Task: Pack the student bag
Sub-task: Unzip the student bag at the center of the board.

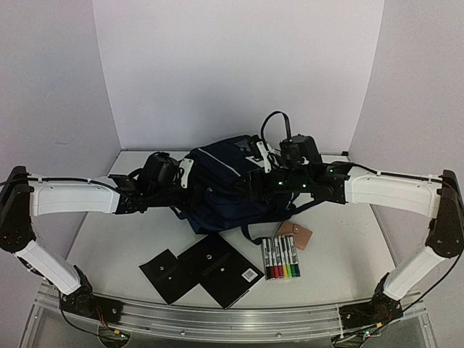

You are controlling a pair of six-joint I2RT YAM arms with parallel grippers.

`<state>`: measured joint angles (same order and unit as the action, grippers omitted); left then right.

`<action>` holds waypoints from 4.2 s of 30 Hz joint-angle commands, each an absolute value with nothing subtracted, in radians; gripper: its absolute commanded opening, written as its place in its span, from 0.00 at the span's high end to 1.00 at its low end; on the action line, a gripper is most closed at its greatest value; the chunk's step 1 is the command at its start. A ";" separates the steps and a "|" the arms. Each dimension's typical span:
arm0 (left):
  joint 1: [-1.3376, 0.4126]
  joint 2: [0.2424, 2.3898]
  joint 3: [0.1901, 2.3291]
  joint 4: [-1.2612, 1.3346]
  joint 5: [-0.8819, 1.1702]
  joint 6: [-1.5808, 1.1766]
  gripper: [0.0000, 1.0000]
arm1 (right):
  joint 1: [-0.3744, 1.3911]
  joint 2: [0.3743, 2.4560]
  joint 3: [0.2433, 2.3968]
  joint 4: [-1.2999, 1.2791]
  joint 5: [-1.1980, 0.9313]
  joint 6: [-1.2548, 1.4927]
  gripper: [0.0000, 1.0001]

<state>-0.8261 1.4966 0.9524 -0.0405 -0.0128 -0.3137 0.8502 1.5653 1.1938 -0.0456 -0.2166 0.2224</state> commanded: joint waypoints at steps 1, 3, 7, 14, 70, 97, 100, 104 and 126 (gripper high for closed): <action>-0.828 1.436 0.942 0.026 -0.021 -0.313 1.00 | 0.876 1.605 1.262 -0.028 -0.149 0.067 0.25; -0.828 1.430 0.941 0.022 -0.001 -0.303 0.93 | 0.886 1.625 1.279 -0.031 -0.104 0.046 0.24; -0.832 1.430 0.939 0.006 0.040 -0.252 0.63 | 0.886 1.650 1.302 -0.030 -0.032 0.056 0.23; -0.847 1.459 0.958 -0.065 -0.073 -0.163 0.38 | 0.886 1.662 1.289 -0.014 -0.012 0.095 0.22; -0.847 1.476 1.001 0.016 -0.088 -0.101 1.00 | 0.986 1.826 1.333 0.126 0.279 -0.227 0.37; -0.593 1.533 1.093 -0.086 -0.177 -0.289 1.00 | 0.991 1.654 1.056 0.246 0.375 -0.164 1.00; -0.551 1.568 1.112 -0.091 -0.160 -0.286 1.00 | 0.993 1.595 1.016 0.213 0.344 -0.140 1.00; -0.540 1.585 1.111 -0.041 -0.002 -0.217 1.00 | 0.997 1.527 0.998 0.171 0.273 -0.106 1.00; -0.607 1.514 0.979 0.038 0.276 -0.167 1.00 | 0.997 1.883 1.548 -0.111 0.204 0.009 0.04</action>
<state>-0.5856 1.5632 0.9903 0.0094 0.2176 -0.1749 0.9990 1.8223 1.4722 -0.0232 0.1784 0.0344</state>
